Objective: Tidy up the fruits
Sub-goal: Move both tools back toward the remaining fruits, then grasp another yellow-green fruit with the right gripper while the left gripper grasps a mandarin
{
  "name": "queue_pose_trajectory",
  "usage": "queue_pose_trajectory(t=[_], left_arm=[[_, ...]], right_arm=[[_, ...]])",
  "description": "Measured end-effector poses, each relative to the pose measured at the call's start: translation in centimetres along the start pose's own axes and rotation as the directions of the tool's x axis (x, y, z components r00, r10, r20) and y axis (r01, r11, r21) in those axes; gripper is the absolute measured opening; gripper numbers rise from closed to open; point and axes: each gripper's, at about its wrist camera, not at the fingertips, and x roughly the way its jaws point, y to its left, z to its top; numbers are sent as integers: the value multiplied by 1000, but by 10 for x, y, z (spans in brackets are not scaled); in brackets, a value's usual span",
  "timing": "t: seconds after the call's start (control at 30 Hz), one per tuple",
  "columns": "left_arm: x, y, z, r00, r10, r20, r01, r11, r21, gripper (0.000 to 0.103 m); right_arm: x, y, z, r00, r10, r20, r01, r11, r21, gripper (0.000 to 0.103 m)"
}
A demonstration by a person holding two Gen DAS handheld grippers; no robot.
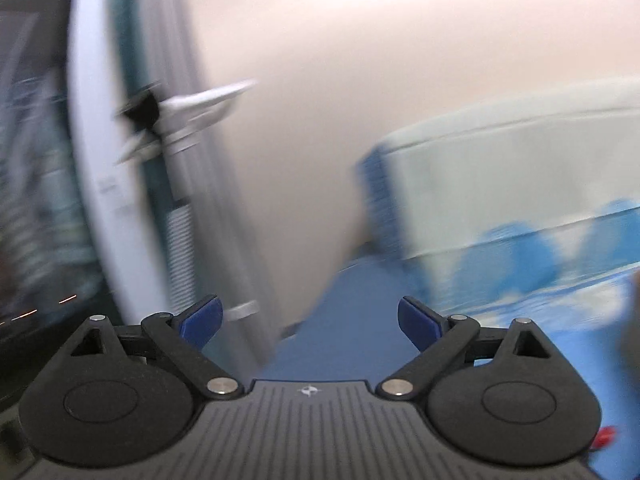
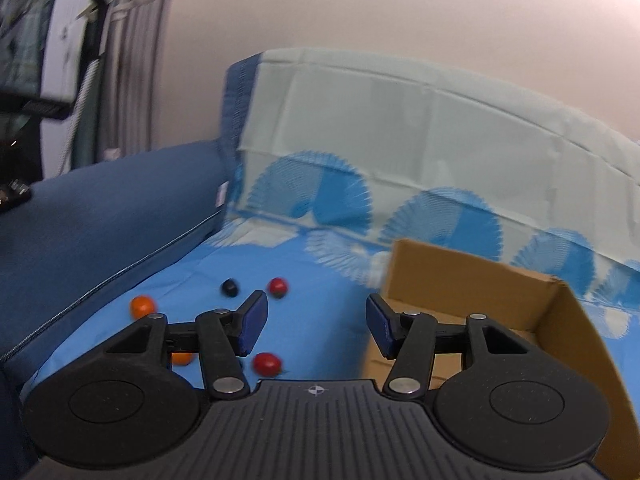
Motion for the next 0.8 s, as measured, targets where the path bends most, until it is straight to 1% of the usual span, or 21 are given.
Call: queue_pose_trajectory(t=[0.03,0.07,0.1,0.13,0.17,0.2,0.23,0.27,0.33,0.37,0.4,0.43,0.47,0.5,0.53,0.57,0.6,0.63,0.67,0.73,0.8], left_arm=[[0,-3,-1,998,-69,10,70,997,-24,84],[5,-4,-2,989,-147,-19,145,987,-66,43],[17,-5,-4,967,-239,-90,227,966,-122,1],[27,-7,-8,942,-300,-152,272,946,-178,2],[38,-9,-16,918,-343,-200,295,926,-235,2],[45,-14,-22,906,-353,-232,295,922,-251,2],[54,-22,-31,895,-350,-278,285,926,-249,2],[62,-30,-40,880,-350,-320,281,928,-244,2],[72,-41,-65,849,-371,-376,274,918,-288,3],[79,-46,-77,824,-379,-422,263,914,-308,8],[90,-48,-81,799,-375,-470,258,920,-296,8],[92,-49,-83,812,-360,-460,243,924,-294,10],[96,-46,-87,813,-357,-460,236,924,-300,21],[100,-44,-88,809,-356,-468,228,923,-308,32],[104,-43,-92,801,-350,-486,211,924,-318,38],[109,-42,-94,795,-339,-502,193,927,-321,48],[114,-44,-96,792,-321,-520,173,933,-314,56],[121,-47,-99,787,-311,-533,162,938,-307,56],[125,-50,-102,781,-318,-537,173,937,-303,57],[131,-60,-107,770,-321,-552,196,942,-274,62],[134,-72,-112,765,-299,-570,215,953,-211,69]], right_arm=[[3,7,-1,1000,17,-7,-17,1000,-14,57],[4,13,-2,999,30,-13,-30,999,-25,56],[7,20,-3,999,47,-21,-48,998,-42,56],[9,26,-4,997,67,-29,-69,996,-57,52],[12,31,-6,996,87,-35,-89,994,-68,40],[15,38,-7,992,115,-46,-119,990,-82,34],[17,44,-8,989,137,-56,-142,986,-90,30],[21,49,-9,985,156,-67,-162,982,-95,30],[28,59,-12,980,176,-95,-186,977,-108,30],[31,64,-13,976,185,-113,-197,974,-110,30],[36,67,-15,971,196,-135,-211,971,-109,30],[41,71,-16,965,207,-160,-226,968,-109,32],[45,74,-18,961,212,-178,-234,966,-113,34],[49,78,-19,957,214,-195,-240,963,-121,36],[53,81,-21,955,219,-199,-245,962,-117,41],[57,84,-21,952,221,-210,-250,960,-122,44],[62,86,-22,948,224,-225,-256,958,-125,45],[66,88,-23,945,224,-237,-259,958,-126,46],[71,88,-25,942,223,-250,-260,958,-124,47],[83,90,-28,934,219,-283,-261,958,-119,48],[94,92,-32,923,220,-315,-267,957,-116,49]])
